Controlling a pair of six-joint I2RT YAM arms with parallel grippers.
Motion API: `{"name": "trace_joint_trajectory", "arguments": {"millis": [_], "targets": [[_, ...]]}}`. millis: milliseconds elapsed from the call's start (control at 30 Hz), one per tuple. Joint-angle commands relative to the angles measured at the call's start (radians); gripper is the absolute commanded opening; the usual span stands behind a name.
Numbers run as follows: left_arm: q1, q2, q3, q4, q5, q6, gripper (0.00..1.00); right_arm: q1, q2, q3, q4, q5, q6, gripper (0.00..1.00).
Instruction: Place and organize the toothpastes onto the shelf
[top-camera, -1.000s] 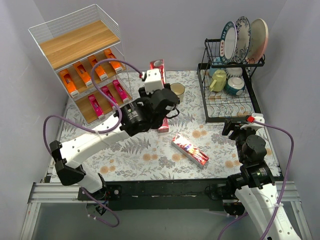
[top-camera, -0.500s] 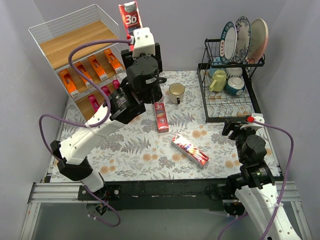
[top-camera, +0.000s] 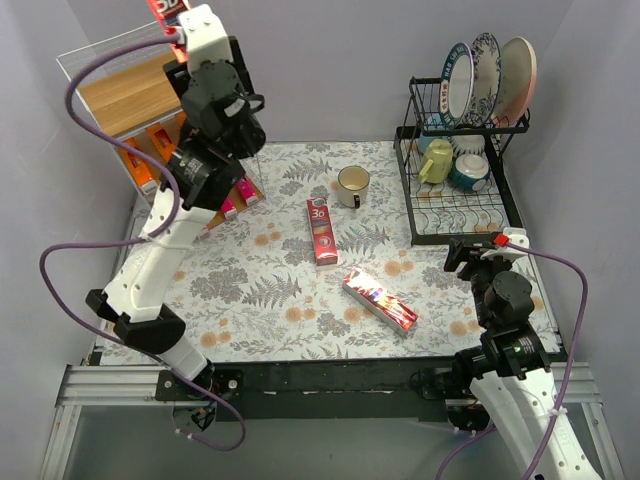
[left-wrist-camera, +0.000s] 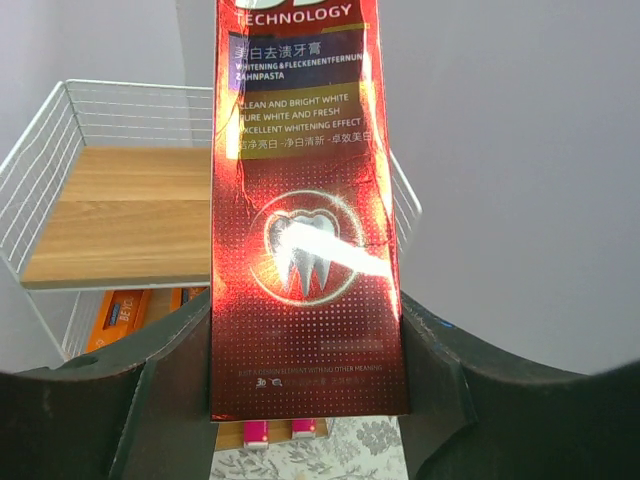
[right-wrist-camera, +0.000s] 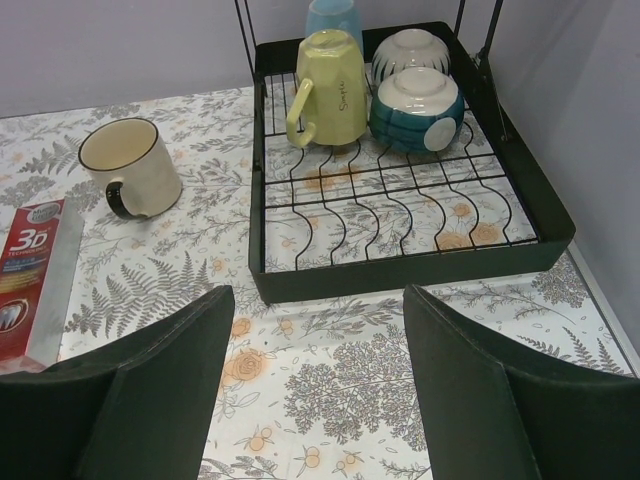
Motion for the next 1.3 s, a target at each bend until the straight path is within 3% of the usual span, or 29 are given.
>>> {"name": "trace_joint_trajectory", "arguments": {"millis": [0,200,400,1067,1267], "targets": [[0.113,0.003,0.075,-0.184,0.162,-0.153,0.27,0.008,-0.007,-0.004,0.06,-0.002,-0.012,0.76],[0.287,0.038,0.078,-0.348,0.358,-0.348,0.29,0.009,-0.004,-0.004,0.06,-0.004,-0.014,0.76],[0.387,0.09,0.104,-0.391,0.452,-0.402,0.33,0.012,-0.002,-0.007,0.063,-0.01,-0.017,0.76],[0.435,0.187,0.143,-0.294,0.539,-0.439,0.67,0.021,-0.005,-0.015,0.071,-0.008,-0.023,0.75],[0.434,0.193,0.137,-0.247,0.576,-0.445,0.68,0.023,-0.007,-0.018,0.069,-0.008,-0.026,0.75]]}}
